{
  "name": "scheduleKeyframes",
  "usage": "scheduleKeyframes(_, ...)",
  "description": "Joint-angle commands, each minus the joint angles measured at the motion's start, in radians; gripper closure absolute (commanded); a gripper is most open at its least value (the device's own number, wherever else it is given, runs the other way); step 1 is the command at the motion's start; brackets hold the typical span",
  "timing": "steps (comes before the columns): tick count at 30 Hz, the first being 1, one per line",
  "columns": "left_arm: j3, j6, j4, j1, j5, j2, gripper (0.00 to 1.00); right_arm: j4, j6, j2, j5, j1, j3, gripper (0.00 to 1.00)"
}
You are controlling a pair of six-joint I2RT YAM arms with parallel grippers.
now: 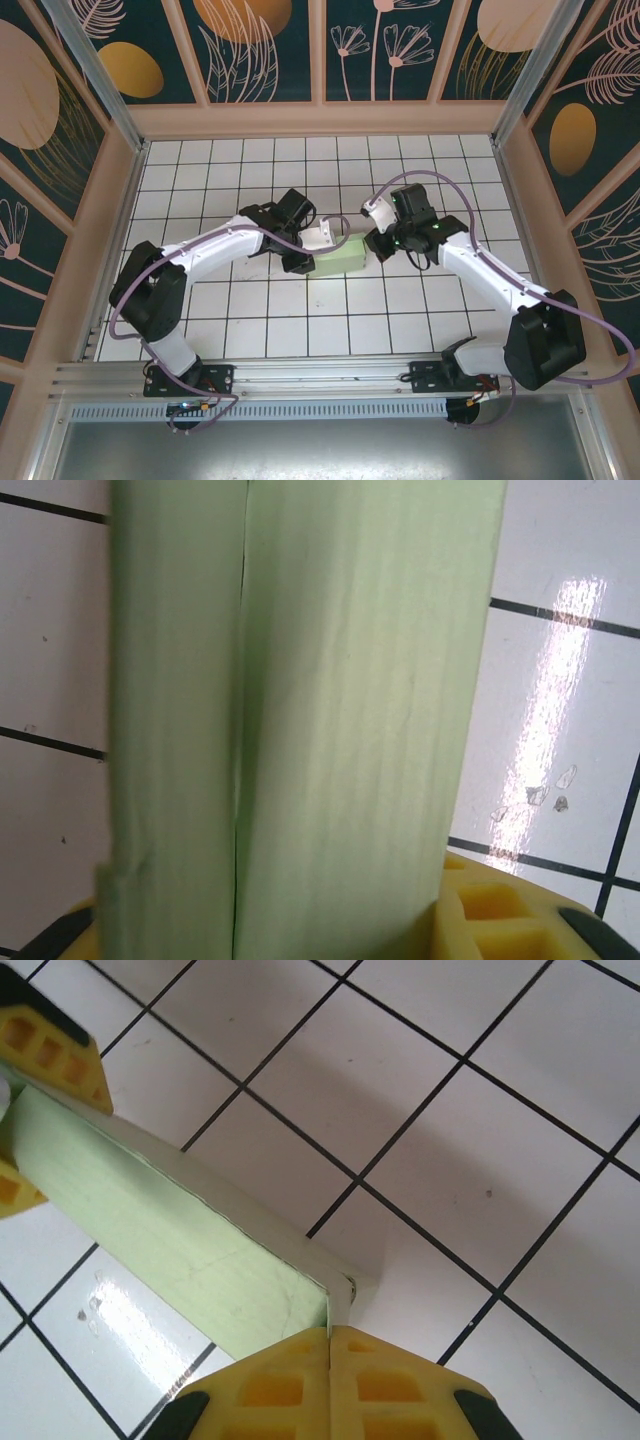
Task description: Fold the paper box
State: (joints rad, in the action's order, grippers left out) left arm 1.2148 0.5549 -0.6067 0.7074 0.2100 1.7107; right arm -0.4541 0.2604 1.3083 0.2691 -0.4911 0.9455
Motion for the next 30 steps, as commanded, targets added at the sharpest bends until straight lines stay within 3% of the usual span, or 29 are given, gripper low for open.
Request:
scheduleKeyframes(1, 0.01, -0.073, -0.028, 0.001, 0.029, 0.055, 0.66, 0.043, -0.184, -0.024, -0.05, -0.039, 0.012, 1.0)
scheduleKeyframes(11, 0.042, -0.087, -0.048, 0.001, 0.027, 0.079, 0.66, 0.116, -0.483, -0.043, -0.144, -0.13, -0.055, 1.0)
scheduleKeyframes(22, 0.037, -0.075, -0.058, 0.001, 0.025, 0.077, 0.64, 0.271, -0.438, -0.157, -0.219, -0.142, -0.257, 1.0)
scheduleKeyframes(30, 0.025, -0.113, -0.029, 0.001, 0.043, 0.066, 0.63, 0.377, -0.444, -0.172, -0.206, -0.144, -0.358, 1.0)
